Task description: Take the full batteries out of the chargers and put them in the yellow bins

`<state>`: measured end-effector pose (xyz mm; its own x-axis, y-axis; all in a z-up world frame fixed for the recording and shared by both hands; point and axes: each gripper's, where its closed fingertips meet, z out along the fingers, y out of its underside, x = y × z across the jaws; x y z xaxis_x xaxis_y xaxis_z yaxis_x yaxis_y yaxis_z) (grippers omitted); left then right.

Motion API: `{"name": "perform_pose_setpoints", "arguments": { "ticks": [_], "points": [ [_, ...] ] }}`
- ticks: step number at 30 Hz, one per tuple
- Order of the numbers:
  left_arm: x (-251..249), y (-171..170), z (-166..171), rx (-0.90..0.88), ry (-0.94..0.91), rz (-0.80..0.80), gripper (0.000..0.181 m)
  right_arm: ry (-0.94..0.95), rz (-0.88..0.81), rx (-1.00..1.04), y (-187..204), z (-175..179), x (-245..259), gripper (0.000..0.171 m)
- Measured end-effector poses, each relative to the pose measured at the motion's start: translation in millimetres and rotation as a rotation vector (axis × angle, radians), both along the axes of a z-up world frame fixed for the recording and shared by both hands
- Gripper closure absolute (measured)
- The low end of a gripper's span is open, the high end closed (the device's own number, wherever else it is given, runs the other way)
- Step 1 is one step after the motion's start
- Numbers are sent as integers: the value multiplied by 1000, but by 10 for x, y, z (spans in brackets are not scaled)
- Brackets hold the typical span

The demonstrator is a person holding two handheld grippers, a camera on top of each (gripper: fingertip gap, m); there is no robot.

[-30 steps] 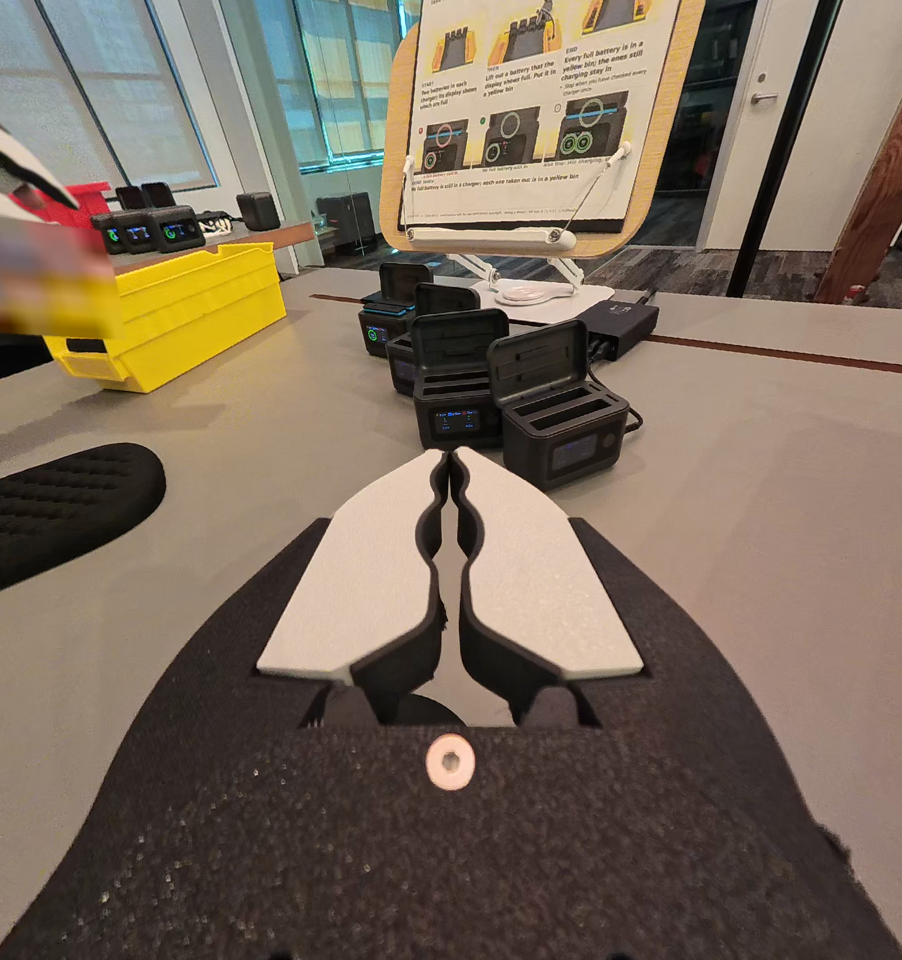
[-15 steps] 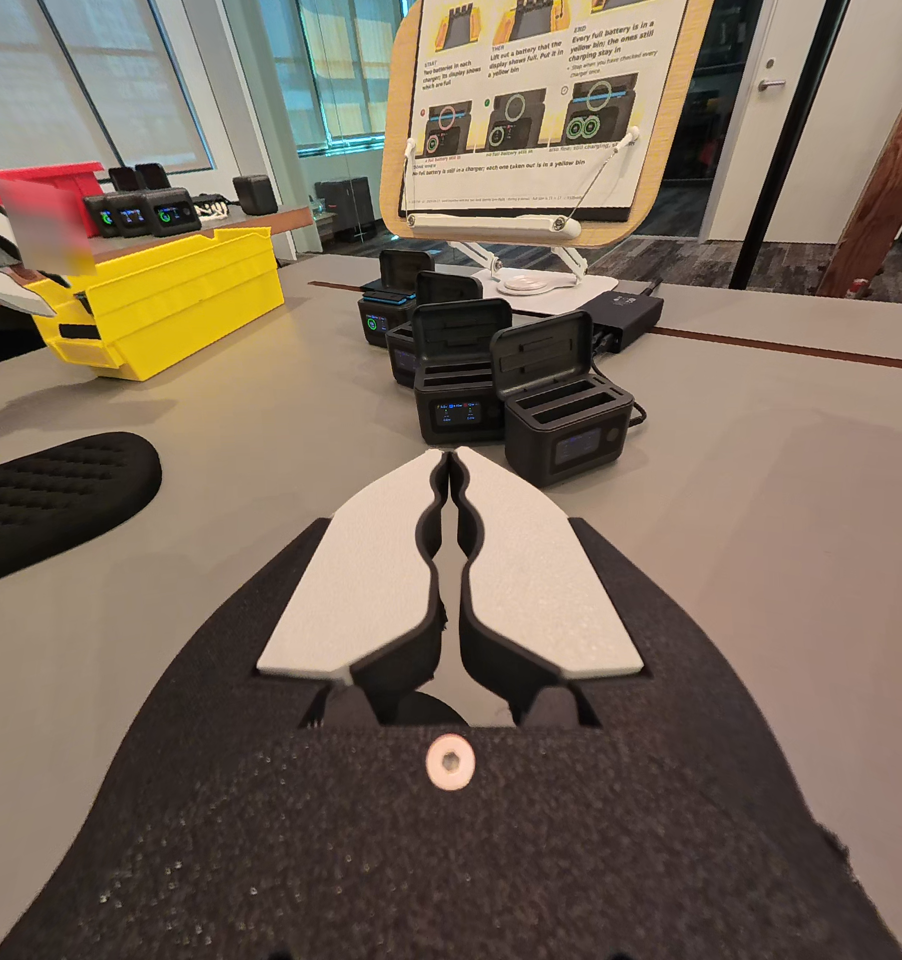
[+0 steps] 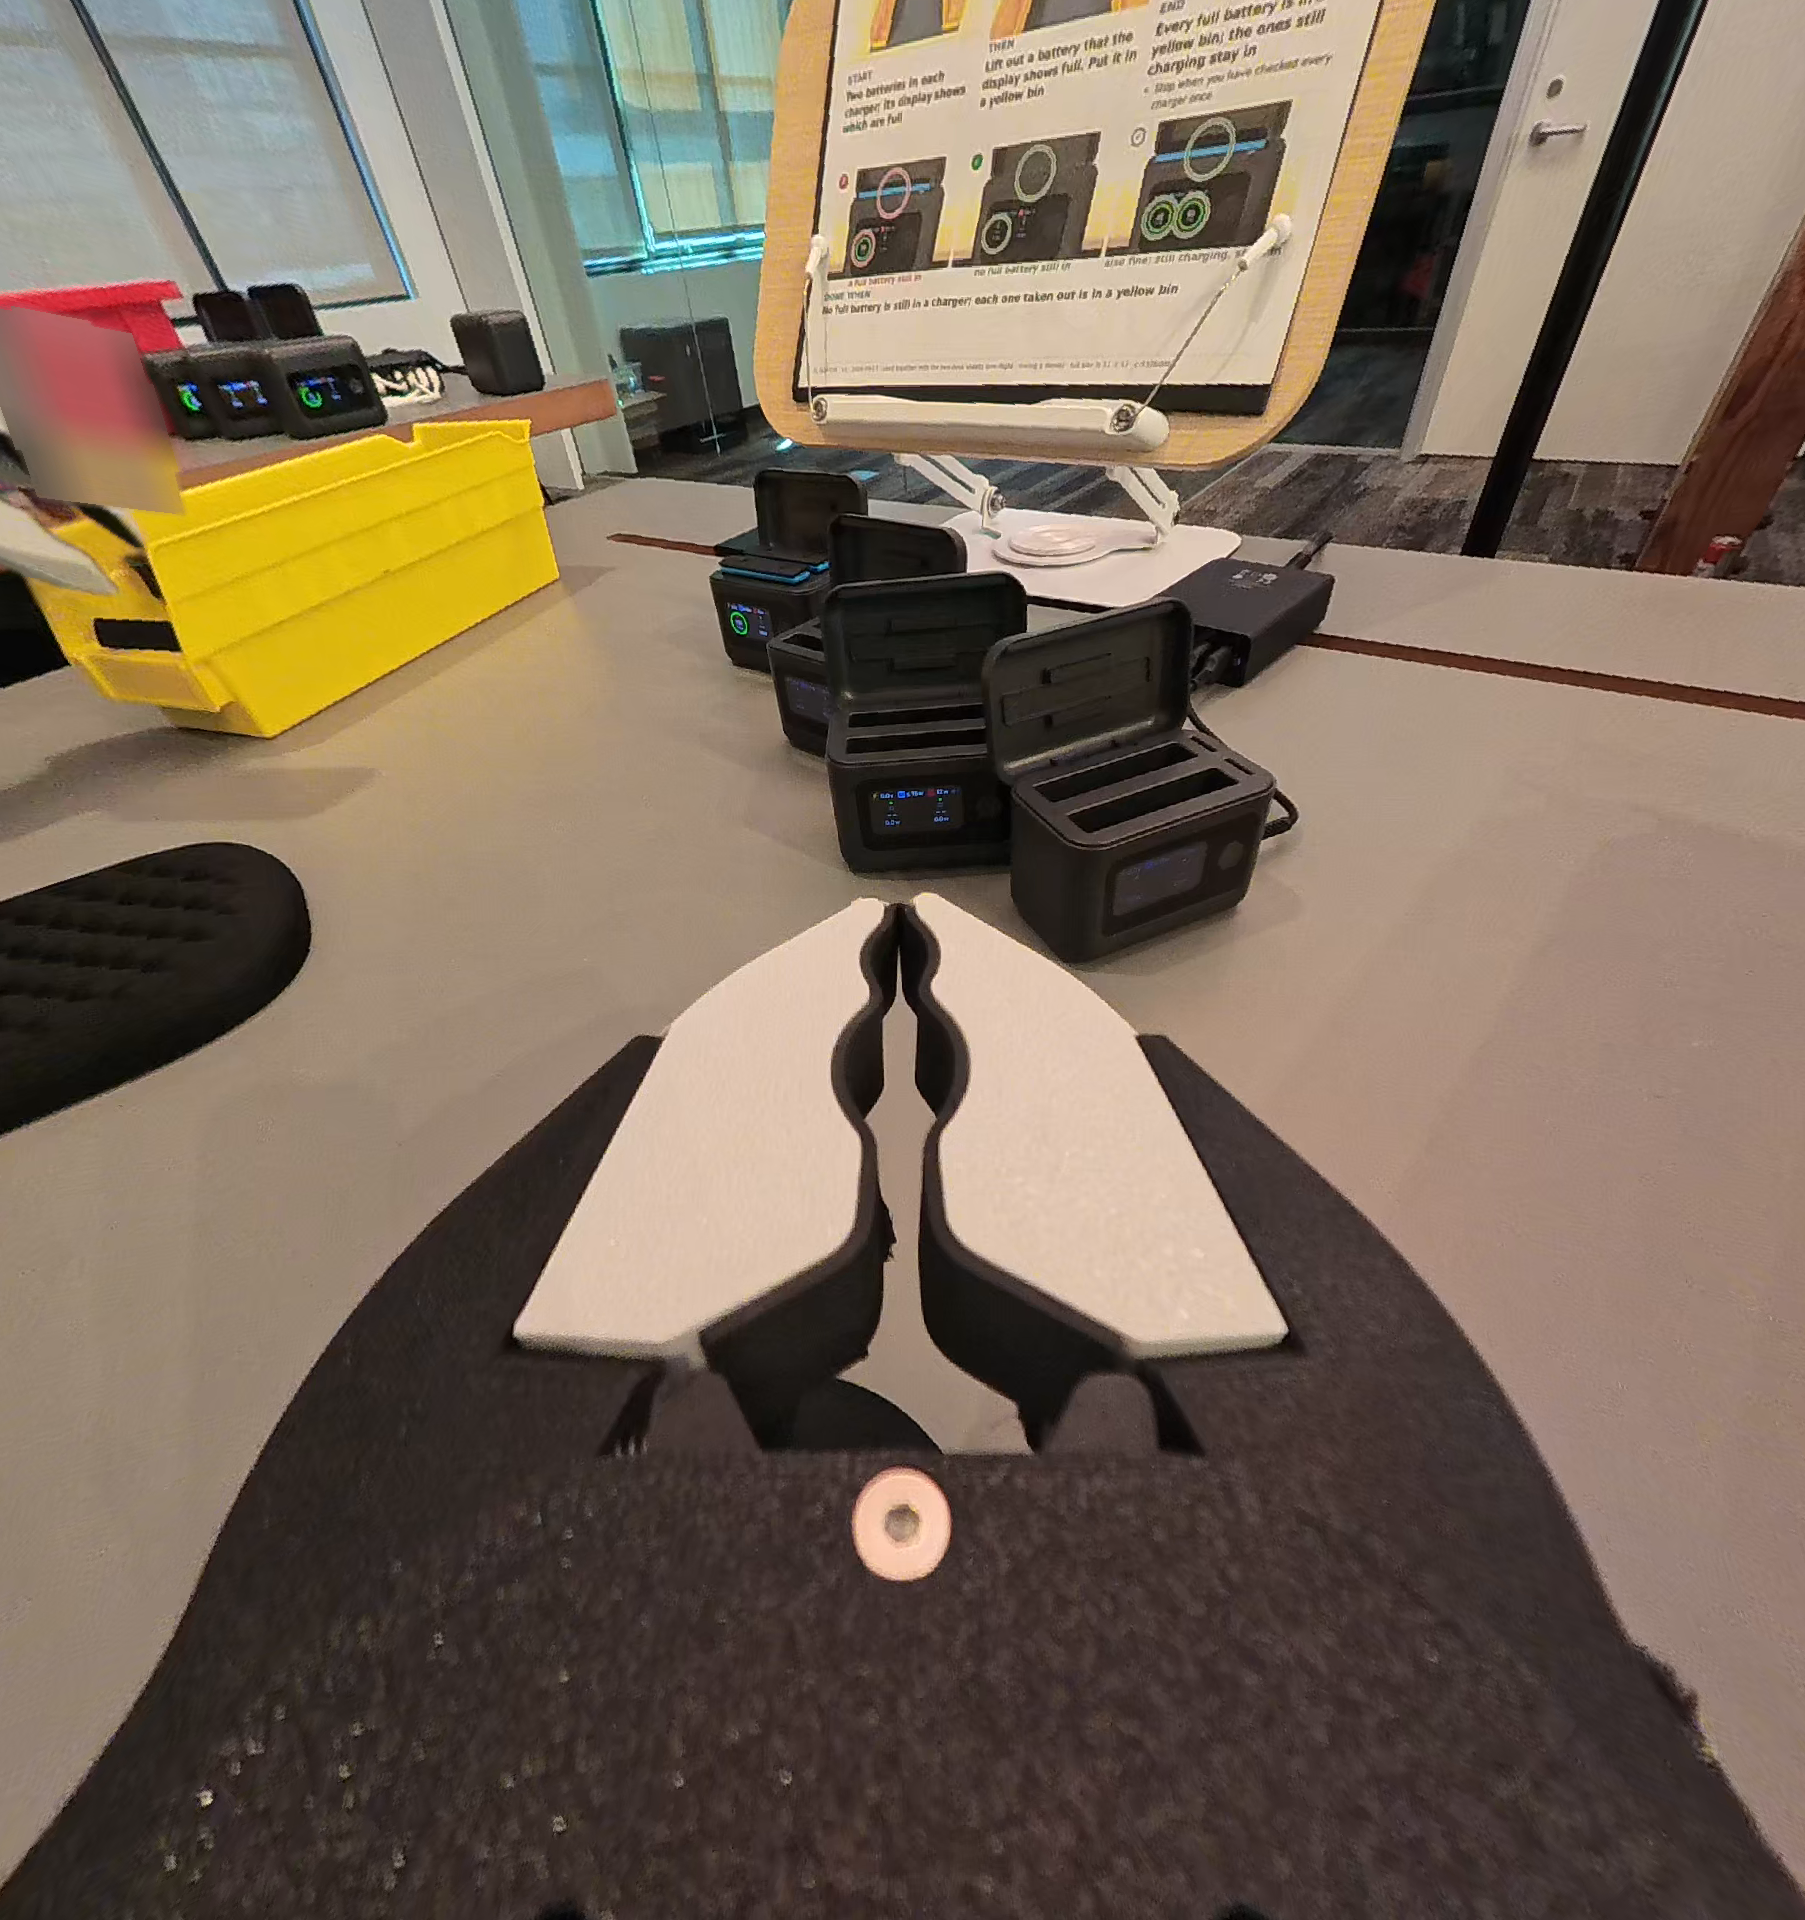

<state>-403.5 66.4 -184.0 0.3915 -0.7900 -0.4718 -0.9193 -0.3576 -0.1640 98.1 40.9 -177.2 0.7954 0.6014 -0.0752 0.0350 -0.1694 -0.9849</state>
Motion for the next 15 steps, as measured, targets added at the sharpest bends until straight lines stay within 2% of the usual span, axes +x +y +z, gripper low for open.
{"name": "perform_pose_setpoints", "arguments": {
  "ticks": [2,4,7,10,15],
  "points": [
    [203,201,229,122,-123,-3,163,0,-2,2,0,2,3,171],
    [453,458,522,278,-244,24,176,-2,-3,-2,4,-4,1,171],
    [932,740,725,371,-356,14,181,-10,-1,-6,6,-16,-8,171],
    [1376,1035,644,393,-337,-40,181,-11,-3,2,2,-8,-6,171],
    [1912,1574,264,355,-275,-73,181,7,-6,12,-6,19,12,171]
  ]
}}
